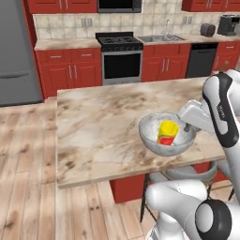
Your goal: Place the cup inside the bowl on the dining table and move the bowl to any counter.
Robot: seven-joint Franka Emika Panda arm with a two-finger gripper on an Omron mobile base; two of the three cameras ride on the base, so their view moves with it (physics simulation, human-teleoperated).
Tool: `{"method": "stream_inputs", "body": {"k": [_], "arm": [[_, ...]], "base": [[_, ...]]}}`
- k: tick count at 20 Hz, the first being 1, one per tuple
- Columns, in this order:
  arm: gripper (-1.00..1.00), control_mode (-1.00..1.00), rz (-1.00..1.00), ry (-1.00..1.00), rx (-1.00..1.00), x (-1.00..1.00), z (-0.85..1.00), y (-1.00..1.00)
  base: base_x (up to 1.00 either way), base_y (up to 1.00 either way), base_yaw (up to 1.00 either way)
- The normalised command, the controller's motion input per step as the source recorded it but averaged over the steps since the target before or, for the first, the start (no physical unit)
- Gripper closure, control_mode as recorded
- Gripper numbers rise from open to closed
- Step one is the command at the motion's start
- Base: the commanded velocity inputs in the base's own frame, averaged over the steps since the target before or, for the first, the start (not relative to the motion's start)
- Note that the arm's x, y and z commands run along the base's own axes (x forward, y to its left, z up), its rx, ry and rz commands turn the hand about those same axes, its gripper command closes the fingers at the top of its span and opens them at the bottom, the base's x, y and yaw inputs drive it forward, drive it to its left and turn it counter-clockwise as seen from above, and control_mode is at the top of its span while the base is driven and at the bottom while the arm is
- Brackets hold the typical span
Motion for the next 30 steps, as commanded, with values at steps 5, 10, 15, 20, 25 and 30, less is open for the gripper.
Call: {"method": "stream_inputs", "body": {"k": [5, 10, 15, 20, 25, 30], "arm": [[1.00, 1.00, 0.00, 0.00, 0.00, 0.00, 0.00, 0.00], [1.00, 1.00, 0.00, 0.00, 0.00, 0.00, 0.00, 0.00], [1.00, 1.00, 0.00, 0.00, 0.00, 0.00, 0.00, 0.00], [1.00, 1.00, 0.00, 0.00, 0.00, 0.00, 0.00, 0.00], [1.00, 1.00, 0.00, 0.00, 0.00, 0.00, 0.00, 0.00], [1.00, 1.00, 0.00, 0.00, 0.00, 0.00, 0.00, 0.00]], "base": [[-0.09, 0.67, -0.04], [-0.08, 0.59, -0.03], [-0.01, 0.56, -0.01], [0.00, 0.64, -0.01], [0.00, 0.68, -0.01], [0.00, 0.75, -0.02]]}}
